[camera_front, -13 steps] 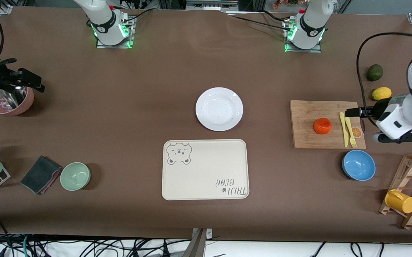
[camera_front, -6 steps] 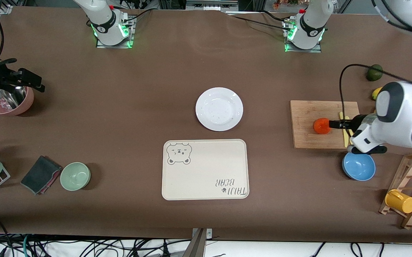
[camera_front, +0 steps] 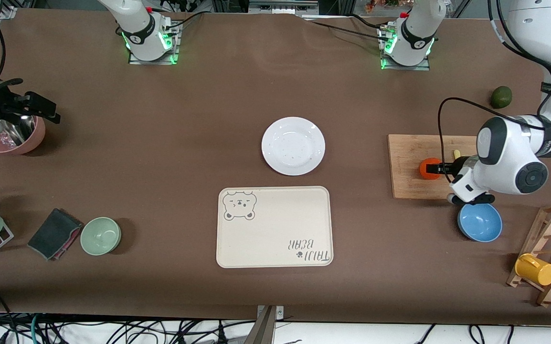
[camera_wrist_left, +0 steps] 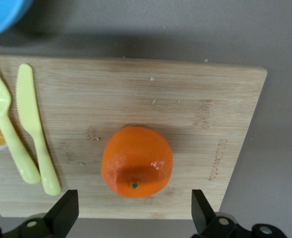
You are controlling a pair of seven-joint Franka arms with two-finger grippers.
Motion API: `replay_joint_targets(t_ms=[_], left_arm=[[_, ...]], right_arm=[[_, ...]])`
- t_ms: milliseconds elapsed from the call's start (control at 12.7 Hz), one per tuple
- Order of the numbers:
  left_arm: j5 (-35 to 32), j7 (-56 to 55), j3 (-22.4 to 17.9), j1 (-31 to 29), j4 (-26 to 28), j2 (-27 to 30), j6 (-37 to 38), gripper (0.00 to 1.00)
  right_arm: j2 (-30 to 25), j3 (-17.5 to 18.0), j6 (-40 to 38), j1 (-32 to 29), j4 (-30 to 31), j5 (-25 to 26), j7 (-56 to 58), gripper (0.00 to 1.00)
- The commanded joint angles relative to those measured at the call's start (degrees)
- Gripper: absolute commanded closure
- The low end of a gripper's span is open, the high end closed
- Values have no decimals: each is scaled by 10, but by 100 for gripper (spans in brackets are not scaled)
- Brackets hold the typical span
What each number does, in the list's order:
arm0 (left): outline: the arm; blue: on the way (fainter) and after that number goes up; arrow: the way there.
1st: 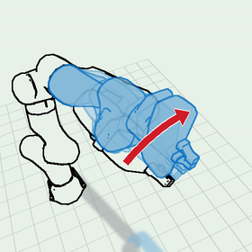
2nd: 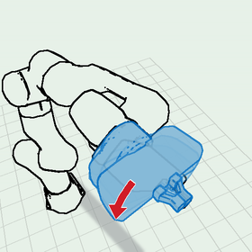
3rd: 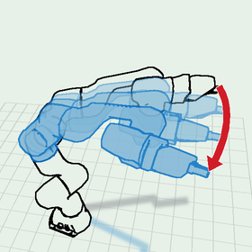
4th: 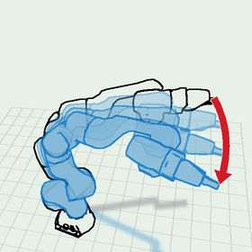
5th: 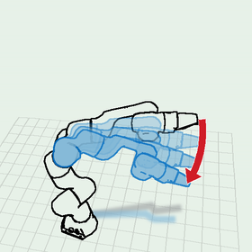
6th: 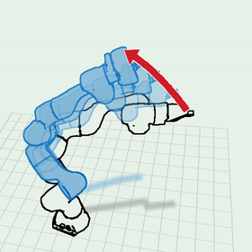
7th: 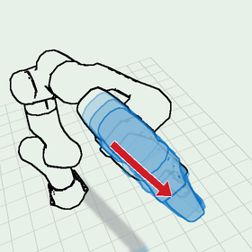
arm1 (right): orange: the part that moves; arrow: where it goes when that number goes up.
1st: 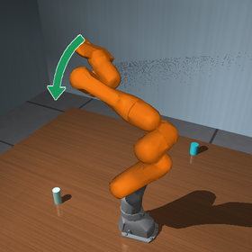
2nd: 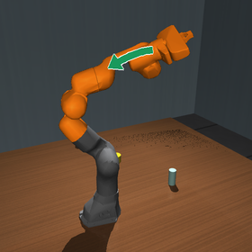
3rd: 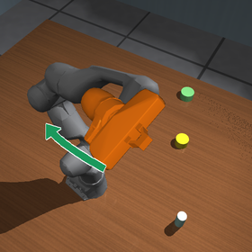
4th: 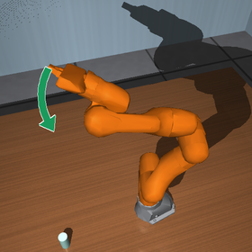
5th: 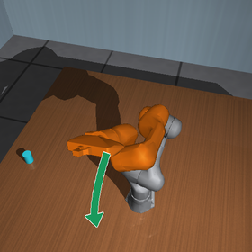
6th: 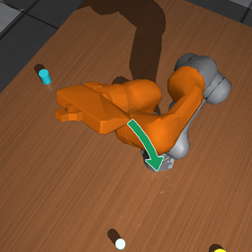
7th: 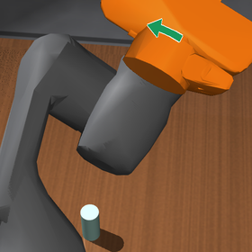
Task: Place orange and plate with both arms
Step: 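Move the left gripper over the orange on the cutting board, then lower the left gripper and close it on the orange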
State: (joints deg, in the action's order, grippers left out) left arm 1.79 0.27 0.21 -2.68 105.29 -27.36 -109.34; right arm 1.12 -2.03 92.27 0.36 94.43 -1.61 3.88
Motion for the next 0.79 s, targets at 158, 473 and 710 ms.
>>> replay_joint_targets(t_ms=[158, 473, 710], left_arm=[[-2, 10, 2, 2, 48, 3, -55, 0], [-2, 10, 2, 4, 41, -8, -67, 0], [-3, 10, 2, 3, 41, -18, -84, 0]], right_arm=[[-2, -3, -5, 0, 1, -2, 15, 0], [-2, -3, -4, 0, 0, -2, 18, 0], [-2, -2, -4, 1, -2, -1, 17, 0]])
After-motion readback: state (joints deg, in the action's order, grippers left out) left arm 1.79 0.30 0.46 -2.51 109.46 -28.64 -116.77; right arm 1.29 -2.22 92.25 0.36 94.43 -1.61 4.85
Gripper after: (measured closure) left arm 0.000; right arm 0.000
